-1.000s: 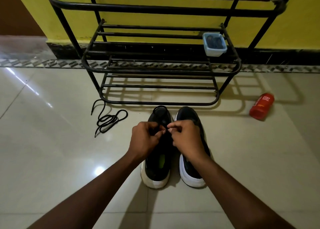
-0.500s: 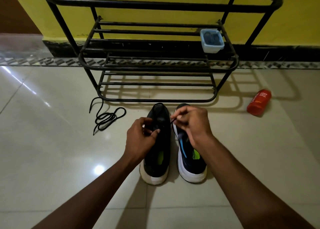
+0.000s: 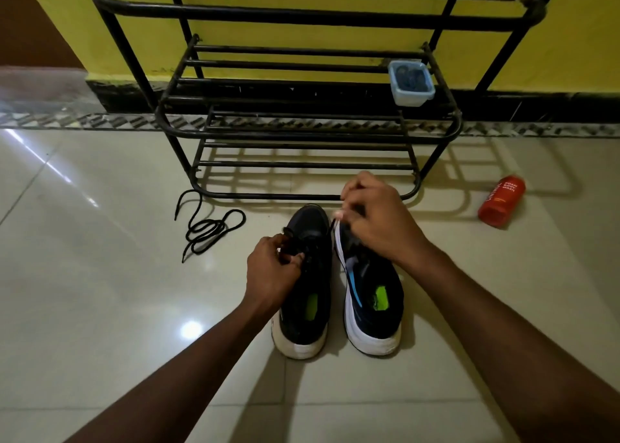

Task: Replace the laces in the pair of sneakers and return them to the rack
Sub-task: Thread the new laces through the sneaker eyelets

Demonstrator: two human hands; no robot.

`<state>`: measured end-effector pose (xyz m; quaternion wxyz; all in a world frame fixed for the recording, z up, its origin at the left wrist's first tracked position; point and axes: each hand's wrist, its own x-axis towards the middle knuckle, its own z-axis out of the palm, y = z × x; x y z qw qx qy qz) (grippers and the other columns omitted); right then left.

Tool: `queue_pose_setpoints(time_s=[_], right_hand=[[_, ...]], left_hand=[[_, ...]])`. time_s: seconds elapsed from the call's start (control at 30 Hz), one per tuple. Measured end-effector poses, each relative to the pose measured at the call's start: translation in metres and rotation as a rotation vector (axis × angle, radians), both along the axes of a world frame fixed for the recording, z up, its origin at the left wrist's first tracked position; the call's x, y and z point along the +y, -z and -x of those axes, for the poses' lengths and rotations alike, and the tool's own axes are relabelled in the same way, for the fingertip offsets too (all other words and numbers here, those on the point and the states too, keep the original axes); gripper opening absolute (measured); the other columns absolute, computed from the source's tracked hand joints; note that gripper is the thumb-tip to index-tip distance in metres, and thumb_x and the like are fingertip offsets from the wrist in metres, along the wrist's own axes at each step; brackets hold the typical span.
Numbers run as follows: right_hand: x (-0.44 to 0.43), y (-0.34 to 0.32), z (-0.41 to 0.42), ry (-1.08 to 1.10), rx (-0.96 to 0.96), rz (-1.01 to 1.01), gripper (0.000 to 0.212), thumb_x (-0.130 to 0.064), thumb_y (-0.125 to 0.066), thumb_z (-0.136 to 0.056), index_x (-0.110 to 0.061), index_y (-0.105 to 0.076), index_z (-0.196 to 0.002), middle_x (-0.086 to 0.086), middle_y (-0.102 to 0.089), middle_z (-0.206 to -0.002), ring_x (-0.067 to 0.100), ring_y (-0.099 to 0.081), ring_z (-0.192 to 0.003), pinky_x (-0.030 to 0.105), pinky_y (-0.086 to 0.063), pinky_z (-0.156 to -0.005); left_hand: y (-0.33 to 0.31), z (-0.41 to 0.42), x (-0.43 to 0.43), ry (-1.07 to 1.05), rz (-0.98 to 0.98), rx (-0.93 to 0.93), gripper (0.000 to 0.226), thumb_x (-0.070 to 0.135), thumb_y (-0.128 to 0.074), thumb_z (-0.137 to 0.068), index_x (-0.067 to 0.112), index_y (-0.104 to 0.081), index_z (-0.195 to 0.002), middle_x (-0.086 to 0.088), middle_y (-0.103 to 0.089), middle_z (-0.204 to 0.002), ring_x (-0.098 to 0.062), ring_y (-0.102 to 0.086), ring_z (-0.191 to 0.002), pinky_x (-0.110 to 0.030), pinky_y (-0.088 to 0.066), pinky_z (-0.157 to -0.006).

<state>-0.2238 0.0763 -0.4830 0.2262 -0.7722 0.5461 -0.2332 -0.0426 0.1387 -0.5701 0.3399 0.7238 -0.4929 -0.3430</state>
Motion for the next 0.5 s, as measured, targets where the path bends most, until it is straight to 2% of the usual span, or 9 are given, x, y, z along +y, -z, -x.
queue_pose_setpoints(time_s=[0.07,0.1,0.13,0.17,0.2,0.27,0.3,0.4,0.5], right_hand=[[0.006,-0.004,-0.001,0.145,-0.547,-0.231,0.027,-0.004,-0.056,-0.098,-0.002,-0.062,-0.071,0.008,-0.069,-0.095,0.021,-0.068,-0.086,0.028,-0.05,-0.074],[0.01,-0.003,-0.004,0.172,-0.719,-0.374,0.029,-0.003,-0.048,-0.102,0.002,-0.058,-0.075,0.012,-0.07,-0.091,0.025,-0.069,-0.075,0.029,-0.052,-0.065],[0.013,-0.001,-0.004,0.17,-0.759,-0.425,0.029,-0.005,-0.044,-0.104,0.003,-0.056,-0.079,0.012,-0.07,-0.085,0.025,-0.066,-0.061,0.028,-0.049,-0.053],[0.015,0.0,-0.002,0.142,-0.655,-0.366,0.028,-0.009,-0.044,-0.105,0.002,-0.057,-0.083,0.009,-0.07,-0.081,0.02,-0.061,-0.054,0.026,-0.045,-0.048],[0.013,0.003,0.004,0.072,-0.418,-0.238,0.024,-0.015,-0.048,-0.104,-0.004,-0.058,-0.085,0.004,-0.071,-0.079,0.017,-0.06,-0.054,0.027,-0.046,-0.049],[0.009,-0.001,0.015,-0.082,0.092,-0.066,0.011,-0.026,-0.062,-0.095,-0.018,-0.055,-0.092,0.0,-0.067,-0.079,0.018,-0.062,-0.069,0.034,-0.051,-0.061],[0.008,-0.005,0.018,-0.153,0.266,-0.07,0.017,-0.028,-0.068,-0.089,-0.024,-0.053,-0.094,-0.001,-0.065,-0.081,0.02,-0.062,-0.075,0.037,-0.054,-0.065],[0.006,-0.016,0.021,-0.274,0.591,-0.231,0.023,-0.027,-0.076,-0.08,-0.028,-0.064,-0.101,0.001,-0.063,-0.091,0.024,-0.064,-0.083,0.04,-0.058,-0.07],[0.004,-0.029,0.02,-0.318,0.592,-0.155,0.013,-0.024,-0.069,-0.082,-0.024,-0.073,-0.094,0.003,-0.068,-0.087,0.025,-0.064,-0.081,0.042,-0.058,-0.072]], left_hand=[[-0.001,0.002,0.001,-0.021,-0.02,0.05,0.038,0.017,-0.074,-0.09,0.012,-0.065,-0.127,0.009,-0.067,-0.089,0.003,-0.063,-0.075,-0.008,-0.051,-0.059],[-0.002,0.002,0.002,-0.019,-0.018,0.057,0.037,0.016,-0.074,-0.09,0.013,-0.066,-0.126,0.009,-0.068,-0.089,0.002,-0.065,-0.076,-0.011,-0.055,-0.064],[-0.002,0.003,0.003,-0.015,-0.012,0.059,0.036,0.016,-0.074,-0.09,0.014,-0.067,-0.125,0.008,-0.069,-0.088,0.001,-0.067,-0.077,-0.017,-0.058,-0.067],[-0.002,0.004,0.003,-0.018,-0.006,0.064,0.036,0.016,-0.074,-0.09,0.016,-0.068,-0.125,0.008,-0.069,-0.087,0.0,-0.068,-0.078,-0.021,-0.06,-0.07],[-0.003,0.004,0.003,-0.022,-0.004,0.068,0.035,0.016,-0.074,-0.09,0.016,-0.068,-0.124,0.009,-0.07,-0.085,-0.001,-0.068,-0.078,-0.024,-0.061,-0.072],[-0.003,0.004,0.004,-0.032,-0.001,0.067,0.035,0.017,-0.075,-0.089,0.017,-0.069,-0.123,0.006,-0.071,-0.084,-0.004,-0.07,-0.077,-0.027,-0.062,-0.074],[-0.003,0.004,0.003,-0.037,-0.003,0.065,0.035,0.017,-0.075,-0.089,0.017,-0.069,-0.123,0.004,-0.072,-0.084,-0.005,-0.071,-0.077,-0.027,-0.062,-0.075],[-0.005,0.007,0.004,-0.045,0.003,0.069,0.034,0.016,-0.075,-0.089,0.015,-0.068,-0.122,0.004,-0.07,-0.083,-0.004,-0.07,-0.076,-0.023,-0.061,-0.072],[-0.005,0.008,0.005,-0.03,0.012,0.022,0.035,0.017,-0.076,-0.089,0.016,-0.068,-0.123,0.004,-0.071,-0.086,-0.001,-0.068,-0.075,-0.015,-0.056,-0.067]])
